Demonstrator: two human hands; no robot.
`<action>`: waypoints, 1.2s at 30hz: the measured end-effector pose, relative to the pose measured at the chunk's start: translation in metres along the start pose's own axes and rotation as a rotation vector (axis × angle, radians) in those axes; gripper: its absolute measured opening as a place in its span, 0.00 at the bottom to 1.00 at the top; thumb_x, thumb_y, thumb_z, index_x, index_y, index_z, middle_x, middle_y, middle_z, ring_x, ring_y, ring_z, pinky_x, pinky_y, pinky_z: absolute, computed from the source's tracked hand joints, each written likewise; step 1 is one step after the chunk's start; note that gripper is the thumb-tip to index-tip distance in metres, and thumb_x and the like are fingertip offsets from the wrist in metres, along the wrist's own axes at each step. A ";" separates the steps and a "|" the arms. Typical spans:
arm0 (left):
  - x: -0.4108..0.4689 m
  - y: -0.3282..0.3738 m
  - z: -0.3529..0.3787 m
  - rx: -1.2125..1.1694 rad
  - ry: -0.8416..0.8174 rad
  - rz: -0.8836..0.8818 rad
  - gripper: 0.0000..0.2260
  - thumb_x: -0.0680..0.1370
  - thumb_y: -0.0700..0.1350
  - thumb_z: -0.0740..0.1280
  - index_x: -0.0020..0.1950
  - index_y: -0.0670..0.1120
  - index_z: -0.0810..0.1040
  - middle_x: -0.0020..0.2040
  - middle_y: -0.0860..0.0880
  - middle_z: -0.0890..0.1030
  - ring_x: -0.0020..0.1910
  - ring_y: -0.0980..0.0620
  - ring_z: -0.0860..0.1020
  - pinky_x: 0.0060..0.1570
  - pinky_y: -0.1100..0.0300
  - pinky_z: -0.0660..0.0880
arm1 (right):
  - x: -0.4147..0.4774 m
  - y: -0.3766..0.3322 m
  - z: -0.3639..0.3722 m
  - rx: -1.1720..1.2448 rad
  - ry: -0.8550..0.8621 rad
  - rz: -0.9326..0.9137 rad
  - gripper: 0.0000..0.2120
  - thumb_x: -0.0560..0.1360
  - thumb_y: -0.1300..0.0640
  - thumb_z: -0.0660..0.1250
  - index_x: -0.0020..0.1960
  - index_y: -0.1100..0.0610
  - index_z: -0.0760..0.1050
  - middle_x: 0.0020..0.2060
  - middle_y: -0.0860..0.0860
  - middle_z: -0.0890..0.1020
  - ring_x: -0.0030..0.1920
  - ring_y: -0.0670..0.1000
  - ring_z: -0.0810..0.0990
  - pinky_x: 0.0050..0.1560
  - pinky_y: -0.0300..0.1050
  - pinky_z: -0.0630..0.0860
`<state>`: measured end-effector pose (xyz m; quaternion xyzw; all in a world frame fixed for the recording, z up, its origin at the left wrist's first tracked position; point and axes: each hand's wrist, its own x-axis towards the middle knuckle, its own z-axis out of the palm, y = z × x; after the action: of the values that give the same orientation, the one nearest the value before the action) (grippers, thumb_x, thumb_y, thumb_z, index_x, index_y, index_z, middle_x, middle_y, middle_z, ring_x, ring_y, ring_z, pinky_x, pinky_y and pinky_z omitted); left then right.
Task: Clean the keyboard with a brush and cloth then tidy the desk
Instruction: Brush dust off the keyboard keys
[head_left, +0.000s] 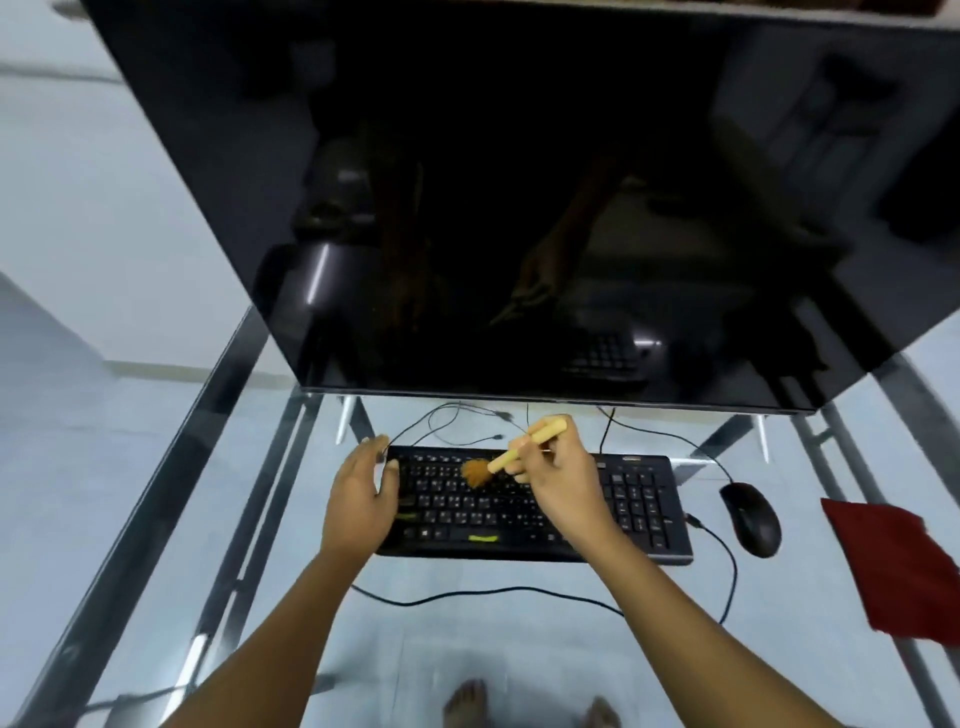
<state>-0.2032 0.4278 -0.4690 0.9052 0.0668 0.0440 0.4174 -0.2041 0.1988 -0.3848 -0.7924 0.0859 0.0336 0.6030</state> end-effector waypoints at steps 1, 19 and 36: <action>-0.001 -0.004 0.000 -0.063 -0.012 -0.060 0.17 0.81 0.48 0.59 0.70 0.46 0.70 0.67 0.49 0.74 0.68 0.49 0.69 0.68 0.52 0.66 | 0.000 0.002 0.010 0.004 -0.061 0.051 0.02 0.80 0.59 0.62 0.51 0.58 0.71 0.41 0.54 0.84 0.40 0.49 0.85 0.43 0.43 0.82; -0.013 -0.045 0.002 -0.177 -0.098 0.027 0.23 0.78 0.62 0.53 0.73 0.61 0.63 0.70 0.57 0.71 0.71 0.52 0.67 0.66 0.48 0.69 | -0.001 0.026 0.041 -0.020 0.001 0.108 0.04 0.79 0.63 0.62 0.48 0.62 0.75 0.39 0.55 0.84 0.35 0.49 0.83 0.35 0.42 0.79; -0.012 -0.048 0.008 -0.108 -0.074 0.035 0.23 0.80 0.58 0.50 0.72 0.55 0.69 0.70 0.61 0.67 0.73 0.55 0.62 0.68 0.73 0.51 | 0.039 0.012 0.060 -0.108 -0.068 0.114 0.05 0.79 0.55 0.63 0.47 0.56 0.74 0.40 0.52 0.85 0.41 0.53 0.84 0.48 0.52 0.82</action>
<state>-0.2177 0.4509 -0.5108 0.8834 0.0328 0.0213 0.4670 -0.1649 0.2492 -0.4188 -0.8159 0.1084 0.0992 0.5592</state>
